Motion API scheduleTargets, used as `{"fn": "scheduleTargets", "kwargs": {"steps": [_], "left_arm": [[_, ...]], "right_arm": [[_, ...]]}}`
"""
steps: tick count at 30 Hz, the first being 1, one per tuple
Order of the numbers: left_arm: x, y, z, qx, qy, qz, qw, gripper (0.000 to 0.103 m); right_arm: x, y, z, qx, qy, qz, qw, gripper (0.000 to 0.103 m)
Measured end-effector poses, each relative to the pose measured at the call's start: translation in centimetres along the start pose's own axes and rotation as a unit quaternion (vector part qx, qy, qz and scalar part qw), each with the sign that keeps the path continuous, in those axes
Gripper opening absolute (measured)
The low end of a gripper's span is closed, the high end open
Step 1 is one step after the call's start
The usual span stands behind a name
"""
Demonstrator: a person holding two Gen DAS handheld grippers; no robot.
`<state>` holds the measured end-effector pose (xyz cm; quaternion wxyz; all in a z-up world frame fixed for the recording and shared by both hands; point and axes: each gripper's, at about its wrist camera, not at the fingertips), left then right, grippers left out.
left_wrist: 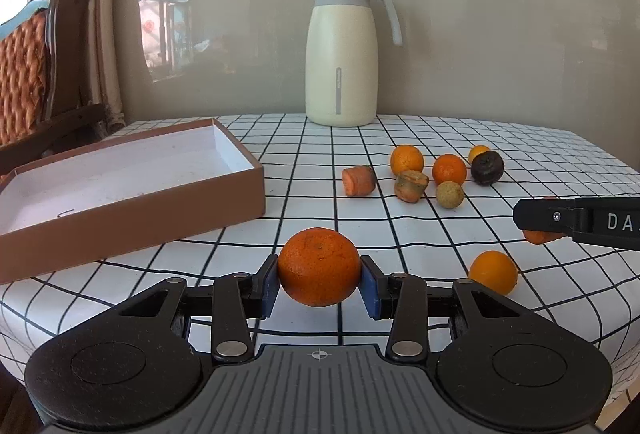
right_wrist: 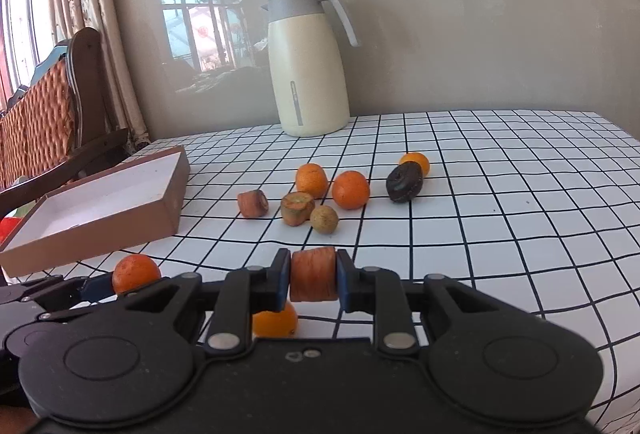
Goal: Organize fruits
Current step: 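Carry the carrot piece and orange over the brown box with both tools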
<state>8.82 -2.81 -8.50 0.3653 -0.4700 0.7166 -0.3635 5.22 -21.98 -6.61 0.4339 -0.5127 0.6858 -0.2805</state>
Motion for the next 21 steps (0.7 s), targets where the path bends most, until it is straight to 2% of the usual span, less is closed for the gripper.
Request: {"fn": "scheduleTargets", "kwargs": {"steps": [10,21], "left_arm": [[-4.4,-0.3,-4.1,0.024,-0.043,-0.012,0.9987,0.042],[-11.1,1.6,-7.6,0.036,-0.11,-0.072,0.9907,0.042]], "right_arm": [[-4.9,0.4,-1.0,-0.001,-0.058,-0.031,0.998,0.015],[-11.5,0.9,0.3,-0.023,-0.139,-0.068,0.988,0.015]]}}
Point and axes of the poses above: each gripper's, at about its wrist camera, not at the fingertips, and z roughly the way its jaws point, x to its right, y to its underside, and after that the axes turned 10 degrees about z, right-handed
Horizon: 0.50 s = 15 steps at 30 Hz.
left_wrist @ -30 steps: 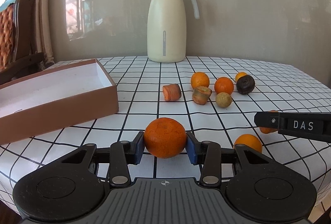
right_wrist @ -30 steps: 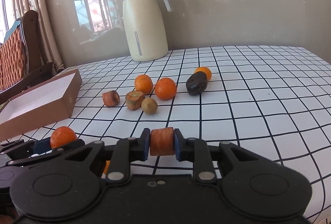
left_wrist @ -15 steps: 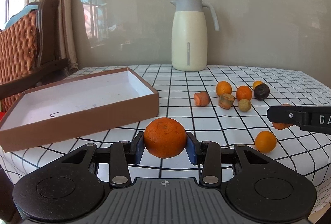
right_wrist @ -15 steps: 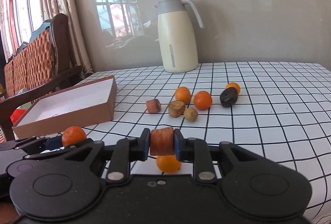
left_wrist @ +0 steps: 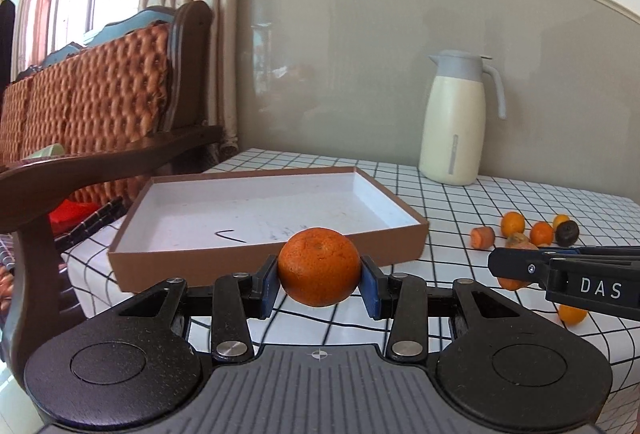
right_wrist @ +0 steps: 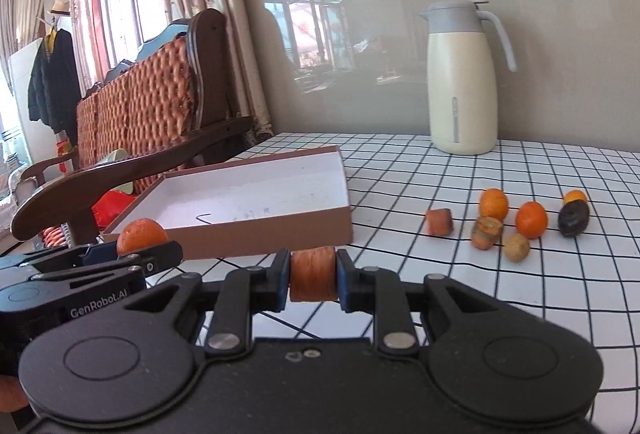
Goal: Organize fruits
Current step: 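Carry the carrot piece and orange over the brown box with both tools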
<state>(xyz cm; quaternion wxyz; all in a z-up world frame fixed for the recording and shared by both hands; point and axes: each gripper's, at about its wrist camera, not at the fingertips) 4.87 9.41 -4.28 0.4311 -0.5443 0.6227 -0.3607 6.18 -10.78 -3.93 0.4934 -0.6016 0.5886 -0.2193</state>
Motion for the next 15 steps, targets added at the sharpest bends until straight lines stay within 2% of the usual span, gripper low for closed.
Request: {"fn": "scheduleTargets", "kwargs": {"steps": [7,15], "left_arm": [[-3.4,0.3,-0.4,0.007,-0.047,-0.02,0.9987,0.042],[-6.3,0.1,0.0,0.023,-0.087,-0.042,0.9951,0.042]], "right_arm": [[-3.2,-1.0,1.0,0.01,-0.043,-0.021,0.999,0.015],[-4.8,-2.0,2.3,0.034,-0.059,-0.037,0.997,0.015]]}}
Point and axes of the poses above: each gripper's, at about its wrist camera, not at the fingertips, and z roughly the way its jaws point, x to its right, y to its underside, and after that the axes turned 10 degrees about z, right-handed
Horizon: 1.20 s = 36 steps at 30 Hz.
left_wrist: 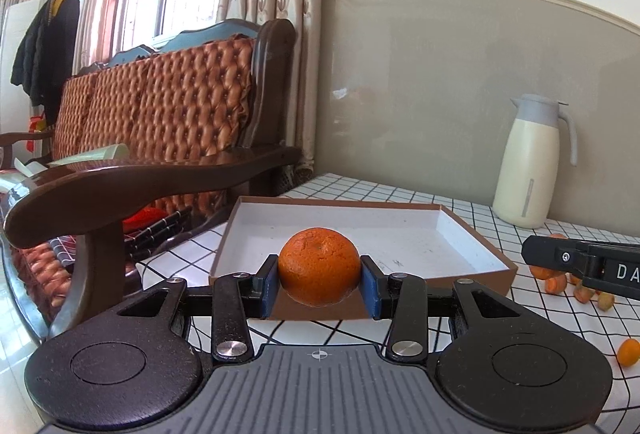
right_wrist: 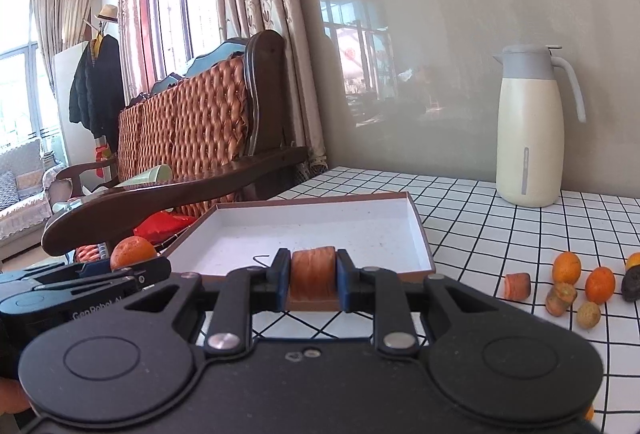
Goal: Organize fruits
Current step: 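Carry the carrot piece and orange over the brown box with both tools, then open both tools to drop the carrot piece and orange into the box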
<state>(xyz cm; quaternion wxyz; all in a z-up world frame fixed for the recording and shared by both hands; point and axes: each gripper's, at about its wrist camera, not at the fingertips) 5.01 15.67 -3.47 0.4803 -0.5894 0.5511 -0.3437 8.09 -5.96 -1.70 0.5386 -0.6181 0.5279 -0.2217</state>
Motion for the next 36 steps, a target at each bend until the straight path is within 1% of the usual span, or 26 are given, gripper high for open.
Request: {"fn": "scheduleTargets", "kwargs": {"steps": [5,9,12,18,24,29,36], "left_arm": [[-1.3,-0.4,1.7,0.007,-0.024,-0.009,0.9997,0.042],[-2.1,-0.4,3.5,0.003,-0.041,-0.017,0.999,0.042],[-2.5,-0.4,4.5,-0.002,-0.047,-0.022,0.9986,0.042],[-2.7,-0.6,6.7,-0.016,-0.056,-0.016,0.9982,0.042],[-2.5,-0.5,8.9,-0.036,-0.058,-0.019,0.9975,0.042],[-2.2,-0.1,10.3,-0.055,-0.067,-0.021,0.9961,0.042],[-1.8,0.1,11.6,-0.076,-0.074,-0.017,0.9942,0.042]], "right_arm": [[0.2,-0.6,1.5,0.013,0.004,-0.001,1.0,0.015],[0.7,-1.0,2.9,0.028,0.02,-0.012,0.999,0.015],[1.4,-1.4,3.8,0.036,0.029,-0.011,0.999,0.015],[2.6,-1.8,5.7,0.037,0.042,-0.011,0.998,0.015],[3.7,-2.0,8.2,0.017,0.054,-0.007,0.998,0.015],[4.6,-1.8,10.4,-0.009,0.068,-0.002,0.998,0.015],[5.4,-1.2,11.8,-0.033,0.08,-0.003,0.996,0.015]]}}
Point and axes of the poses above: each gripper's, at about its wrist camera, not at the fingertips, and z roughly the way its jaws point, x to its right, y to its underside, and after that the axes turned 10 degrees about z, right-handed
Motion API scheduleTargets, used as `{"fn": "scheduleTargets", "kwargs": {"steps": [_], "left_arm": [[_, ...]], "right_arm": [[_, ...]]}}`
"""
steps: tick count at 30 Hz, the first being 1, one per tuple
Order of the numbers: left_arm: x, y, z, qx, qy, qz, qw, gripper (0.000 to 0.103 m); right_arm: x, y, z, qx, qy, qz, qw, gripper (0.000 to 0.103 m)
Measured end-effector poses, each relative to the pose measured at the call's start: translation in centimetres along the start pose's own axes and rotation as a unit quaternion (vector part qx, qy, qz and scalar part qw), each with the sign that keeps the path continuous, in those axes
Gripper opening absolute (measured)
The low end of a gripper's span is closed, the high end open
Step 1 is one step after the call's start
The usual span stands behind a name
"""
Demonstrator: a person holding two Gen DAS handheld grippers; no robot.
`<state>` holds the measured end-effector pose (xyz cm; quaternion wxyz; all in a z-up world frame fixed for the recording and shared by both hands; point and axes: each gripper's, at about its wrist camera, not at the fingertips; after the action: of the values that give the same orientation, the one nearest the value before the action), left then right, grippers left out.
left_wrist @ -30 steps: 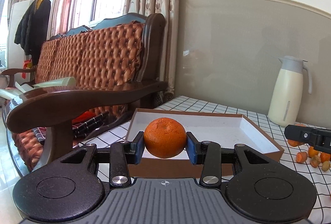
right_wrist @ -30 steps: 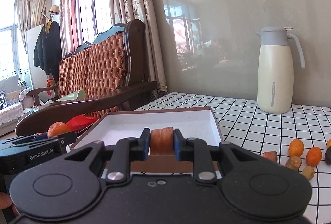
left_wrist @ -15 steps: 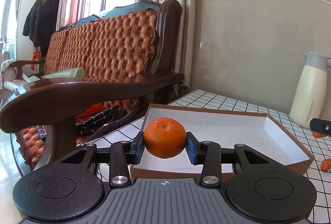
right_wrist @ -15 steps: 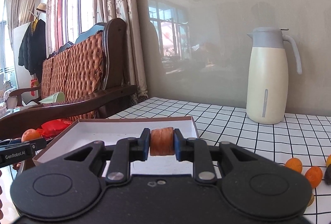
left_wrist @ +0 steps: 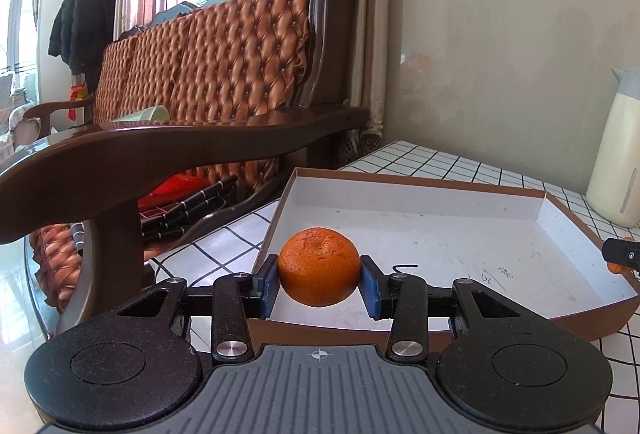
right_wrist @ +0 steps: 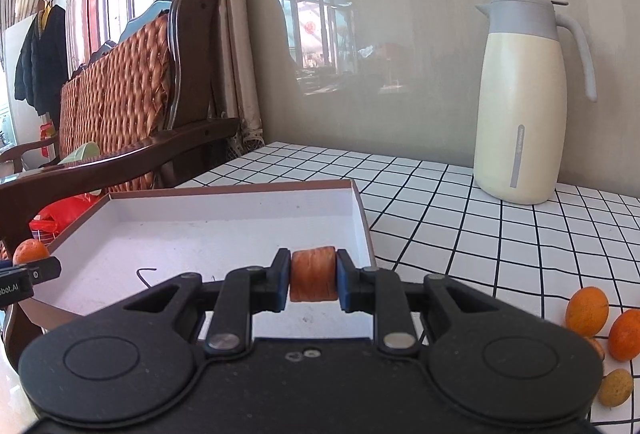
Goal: Organize fruits
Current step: 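Open both tools to drop the carrot piece and orange into the box, then move both tools back toward the remaining fruits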
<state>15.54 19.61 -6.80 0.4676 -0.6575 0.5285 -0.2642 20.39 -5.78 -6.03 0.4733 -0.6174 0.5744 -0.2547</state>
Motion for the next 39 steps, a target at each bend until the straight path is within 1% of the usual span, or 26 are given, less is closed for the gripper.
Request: {"fn": "scheduleTargets", "kwargs": {"steps": [2,3,4,5,6,7,8,9,10,11,12,14,15,19,24,29,34,39], "left_arm": [[0.0,0.0,0.2,-0.008,-0.002,-0.002,1.0,0.042],[0.0,0.0,0.5,-0.013,0.0,-0.004,0.9999,0.042],[0.0,0.0,0.5,-0.015,-0.001,-0.009,0.9998,0.042],[0.0,0.0,0.5,-0.016,-0.003,-0.009,0.9998,0.042],[0.1,0.0,0.3,-0.014,-0.003,-0.008,0.9999,0.044],[0.0,-0.1,0.1,-0.009,-0.005,-0.01,0.9999,0.049],[-0.1,-0.3,-0.3,0.001,-0.005,-0.017,0.9998,0.069],[-0.3,-0.4,-0.7,0.012,-0.009,-0.025,0.9996,0.092],[-0.3,-0.6,-1.2,0.024,-0.03,-0.03,0.9988,0.102],[-0.2,-0.7,-2.0,0.047,-0.058,-0.03,0.9968,0.103],[-0.2,-0.8,-2.7,0.07,-0.074,-0.023,0.9945,0.103],[-0.2,-1.2,-3.4,0.085,-0.077,-0.016,0.9933,0.103],[-0.3,-1.3,-3.6,0.087,-0.078,-0.017,0.993,0.103],[-0.3,-1.3,-4.1,0.081,-0.071,-0.015,0.994,0.103],[0.5,-1.2,-5.2,0.068,-0.06,0.007,0.9958,0.103],[1.3,-1.2,-7.7,0.074,-0.05,0.019,0.9958,0.103],[2.7,-0.6,-10.5,0.078,-0.012,0.04,0.9961,0.103],[4.5,0.4,-12.9,0.076,0.036,0.053,0.995,0.103]], "right_arm": [[0.0,0.0,0.2,-0.005,0.002,-0.003,1.0,0.016],[-0.1,0.0,0.3,-0.006,0.004,-0.003,1.0,0.023],[-0.1,-0.1,0.2,-0.002,0.009,-0.003,1.0,0.035],[-0.2,-0.2,0.0,0.007,0.013,-0.001,1.0,0.043],[-0.1,-0.3,-0.2,0.015,0.012,0.001,1.0,0.058],[-0.1,-0.5,-0.6,0.031,0.013,0.006,0.999,0.066],[0.0,-0.7,-1.1,0.046,0.015,0.011,0.999,0.067],[0.1,-0.9,-1.6,0.059,0.013,0.016,0.998,0.072],[0.2,-1.1,-2.2,0.071,0.009,0.023,0.997,0.083],[0.4,-1.3,-2.7,0.082,0.006,0.031,0.996,0.09],[0.5,-1.4,-3.2,0.093,0.003,0.036,0.995,0.097],[0.4,-1.5,-4.1,0.106,-0.001,0.034,0.994,0.097],[0.3,-1.6,-4.3,0.106,-0.003,0.03,0.994,0.097],[0.1,-1.5,-4.8,0.091,-0.013,0.026,0.995,0.097],[-0.1,-1.1,-6.2,0.081,-0.017,0.028,0.996,0.097],[0.2,-1.1,-8.4,0.08,-0.014,0.026,0.996,0.097],[1.2,-0.5,-11.4,0.088,-0.003,0.034,0.996,0.097],[2.8,1.2,-14.3,0.081,0.014,0.041,0.996,0.097]]}}
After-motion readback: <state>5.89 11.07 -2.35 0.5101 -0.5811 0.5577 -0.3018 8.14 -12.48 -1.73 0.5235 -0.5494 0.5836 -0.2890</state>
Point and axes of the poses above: each gripper's, at about its wrist camera, not at the fingertips, and z roughly the way its jaws point, x to its right, y to its underside, and after that the axes turned 10 degrees about z, right-handed
